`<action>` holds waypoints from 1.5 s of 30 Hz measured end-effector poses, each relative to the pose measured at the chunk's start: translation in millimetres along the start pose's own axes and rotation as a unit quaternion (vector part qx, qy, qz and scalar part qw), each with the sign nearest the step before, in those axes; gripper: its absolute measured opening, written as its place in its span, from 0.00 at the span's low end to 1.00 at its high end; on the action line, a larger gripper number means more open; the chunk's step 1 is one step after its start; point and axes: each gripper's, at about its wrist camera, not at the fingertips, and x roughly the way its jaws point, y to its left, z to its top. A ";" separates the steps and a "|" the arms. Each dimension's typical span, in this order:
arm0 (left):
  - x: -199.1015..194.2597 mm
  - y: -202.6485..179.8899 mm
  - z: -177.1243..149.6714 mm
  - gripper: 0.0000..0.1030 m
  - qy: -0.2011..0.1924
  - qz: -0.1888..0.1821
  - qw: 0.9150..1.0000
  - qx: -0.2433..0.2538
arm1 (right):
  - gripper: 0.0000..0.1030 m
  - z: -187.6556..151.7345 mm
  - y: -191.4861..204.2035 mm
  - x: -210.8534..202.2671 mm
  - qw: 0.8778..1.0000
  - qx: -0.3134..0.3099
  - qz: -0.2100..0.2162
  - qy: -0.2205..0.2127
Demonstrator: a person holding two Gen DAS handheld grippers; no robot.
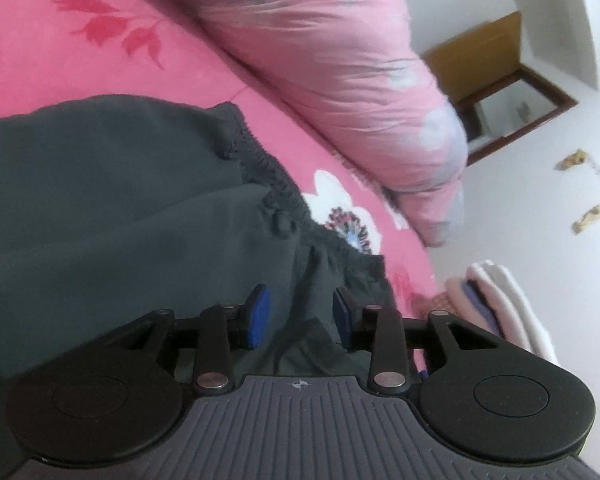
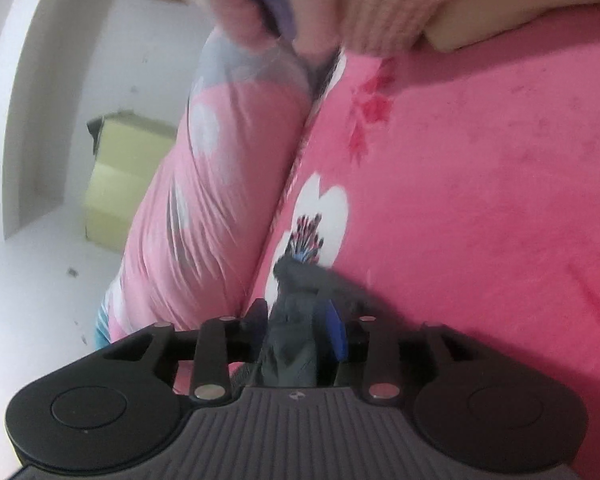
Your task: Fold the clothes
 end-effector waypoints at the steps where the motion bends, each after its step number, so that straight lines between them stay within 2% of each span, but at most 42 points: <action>1: -3.8 -1.7 -0.8 0.42 -0.003 -0.003 1.000 0.010 | 0.41 2.2 0.1 -6.9 1.000 -0.008 0.010 -0.011; 3: -11.6 -9.0 -2.2 0.44 0.001 -0.009 0.999 0.044 | 0.44 6.4 6.0 -21.4 0.999 -0.036 0.017 -0.025; 7: -23.3 -30.2 -16.6 0.44 0.060 -0.007 0.990 0.126 | 0.44 4.0 26.3 -45.4 0.989 -0.146 -0.028 -0.002; 9: -26.6 -42.9 -33.8 0.45 0.088 0.000 0.981 0.176 | 0.44 -5.1 32.6 -51.4 0.977 -0.203 -0.064 0.026; 12: -32.5 -58.9 -61.9 0.44 0.106 0.018 0.962 0.250 | 0.44 -22.0 40.2 -56.1 0.950 -0.282 -0.112 0.068; 14: -33.4 -69.6 -80.4 0.45 0.113 0.034 0.948 0.296 | 0.44 -34.1 41.6 -57.5 0.934 -0.318 -0.134 0.093; 16: -31.3 -75.4 -92.4 0.44 0.117 0.046 0.939 0.320 | 0.44 -44.3 40.7 -58.1 0.923 -0.340 -0.143 0.108; 18: -30.9 -76.1 -101.3 0.44 0.120 0.055 0.935 0.330 | 0.37 -51.7 40.1 -56.3 0.917 -0.354 -0.145 0.113; 19: -30.4 -75.6 -105.5 0.43 0.121 0.061 0.932 0.335 | 0.29 -54.6 39.9 -55.3 0.914 -0.361 -0.147 0.114; 20: -29.4 -74.4 -109.0 0.39 0.120 0.070 0.930 0.340 | 0.12 -56.5 39.8 -54.4 0.910 -0.368 -0.152 0.114; 21: -27.6 -73.1 -112.0 0.28 0.118 0.081 0.929 0.342 | 0.09 -57.2 39.8 -54.3 0.908 -0.372 -0.153 0.114; 22: -26.1 -70.7 -113.7 0.19 0.117 0.091 0.928 0.340 | 0.07 -56.7 40.2 -55.6 0.910 -0.367 -0.152 0.115; 24: -25.3 -65.5 -111.1 0.03 0.117 0.100 0.933 0.324 | 0.05 -55.4 45.3 -65.3 0.915 -0.359 -0.144 0.110; 26: -35.4 -63.3 -103.2 0.01 0.107 0.094 0.940 0.311 | 0.04 -53.6 54.0 -82.4 0.920 -0.352 -0.132 0.107; 29: -52.6 -60.8 -91.5 0.01 0.101 0.082 0.943 0.306 | 0.04 -51.6 61.1 -106.5 0.925 -0.340 -0.127 0.109; 31: -55.3 -57.1 -88.9 0.01 0.111 0.076 0.943 0.305 | 0.05 -50.8 62.1 -118.6 0.927 -0.332 -0.130 0.113; 33: -48.4 -53.8 -93.3 0.02 0.132 0.084 0.935 0.319 | 0.09 -52.0 49.8 -114.0 0.924 -0.325 -0.158 0.128; 34: -43.0 -52.9 -97.0 0.04 0.143 0.092 0.929 0.327 | 0.22 -51.8 40.6 -108.6 0.919 -0.322 -0.188 0.128; 35: -39.8 -52.9 -100.6 0.04 0.149 0.098 0.925 0.337 | 0.24 -50.8 32.9 -105.0 0.914 -0.321 -0.214 0.122; 37: -39.0 -55.6 -107.4 0.05 0.144 0.106 0.917 0.357 | 0.25 -45.8 31.7 -110.1 0.922 -0.310 -0.208 0.100; 38: -39.6 -57.6 -110.1 0.06 0.141 0.109 0.913 0.368 | 0.25 -44.4 38.7 -113.7 0.922 -0.317 -0.205 0.086; 40: -43.6 -60.6 -111.2 0.17 0.135 0.110 0.907 0.383 | 0.25 -42.0 53.0 -118.7 0.921 -0.331 -0.196 0.062; 43: -53.5 -64.9 -108.5 0.23 0.118 0.113 0.908 0.386 | 0.25 -42.3 78.0 -109.3 0.919 -0.353 -0.160 0.071; 45: -61.7 -69.2 -102.2 0.25 0.100 0.105 0.916 0.373 | 0.26 -42.2 87.4 -96.7 0.922 -0.352 -0.137 0.089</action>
